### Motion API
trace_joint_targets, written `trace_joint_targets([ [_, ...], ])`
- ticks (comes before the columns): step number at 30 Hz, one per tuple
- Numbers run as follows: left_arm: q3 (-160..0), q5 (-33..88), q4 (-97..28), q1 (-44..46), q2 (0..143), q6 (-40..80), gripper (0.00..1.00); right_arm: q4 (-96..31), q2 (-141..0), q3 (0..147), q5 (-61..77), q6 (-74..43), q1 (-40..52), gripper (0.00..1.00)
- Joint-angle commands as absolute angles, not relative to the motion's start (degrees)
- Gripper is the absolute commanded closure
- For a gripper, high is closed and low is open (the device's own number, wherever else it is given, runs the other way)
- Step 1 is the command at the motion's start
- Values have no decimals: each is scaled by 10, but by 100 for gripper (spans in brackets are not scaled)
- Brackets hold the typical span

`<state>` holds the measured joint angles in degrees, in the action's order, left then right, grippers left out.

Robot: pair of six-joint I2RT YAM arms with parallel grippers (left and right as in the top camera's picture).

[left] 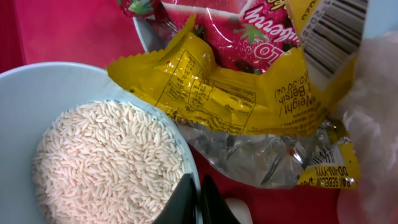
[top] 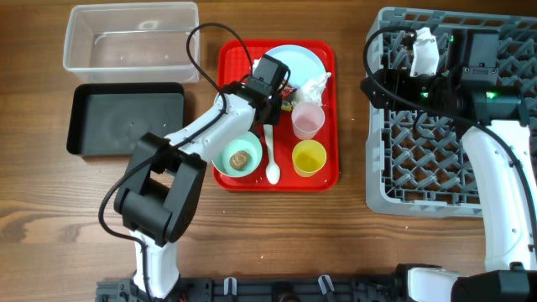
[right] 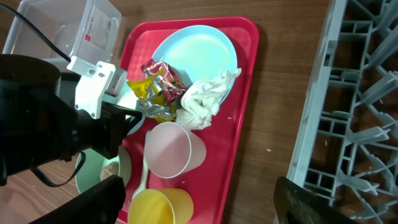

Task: Sort waste into correct bins and load items into the dishwasher rack
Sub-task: 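Grasp the blue bowl of rice with the left gripper and lift, then tip the blue bowl over the black tray to pour out rice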

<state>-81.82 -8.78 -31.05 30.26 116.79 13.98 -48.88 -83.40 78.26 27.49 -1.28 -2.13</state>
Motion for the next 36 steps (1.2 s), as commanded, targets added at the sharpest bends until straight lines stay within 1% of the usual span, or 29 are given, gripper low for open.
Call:
trace_joint_targets([
  [1,-840,-89,-325,301,1145,139,96,-489,-840,792,265,-15,-18,21],
  [7,-852,-89,-361,300,1056,146,96,-489,-840,792,265,-15,-18,22],
  [11,-852,-89,-394,278,1001,188,96,-489,-840,792,265,-15,-18,22],
  [14,-852,-82,-450,238,960,231,96,-489,-840,792,265,-15,-18,22],
  [18,-852,-49,-541,150,928,234,96,-489,-840,792,265,-15,-18,22],
  [21,-852,15,-578,59,928,227,96,-491,-840,792,265,-15,-18,22],
  [22,-852,47,-581,25,928,209,96,-492,-840,792,265,-15,-18,22],
  [28,-818,187,-570,-123,936,122,96,-493,-840,792,265,-15,-18,22],
  [30,-813,257,-564,-172,951,92,96,-492,-840,792,265,-15,-18,22],
  [36,-813,406,-524,-267,1015,55,96,-492,-840,792,263,-13,-18,22],
])
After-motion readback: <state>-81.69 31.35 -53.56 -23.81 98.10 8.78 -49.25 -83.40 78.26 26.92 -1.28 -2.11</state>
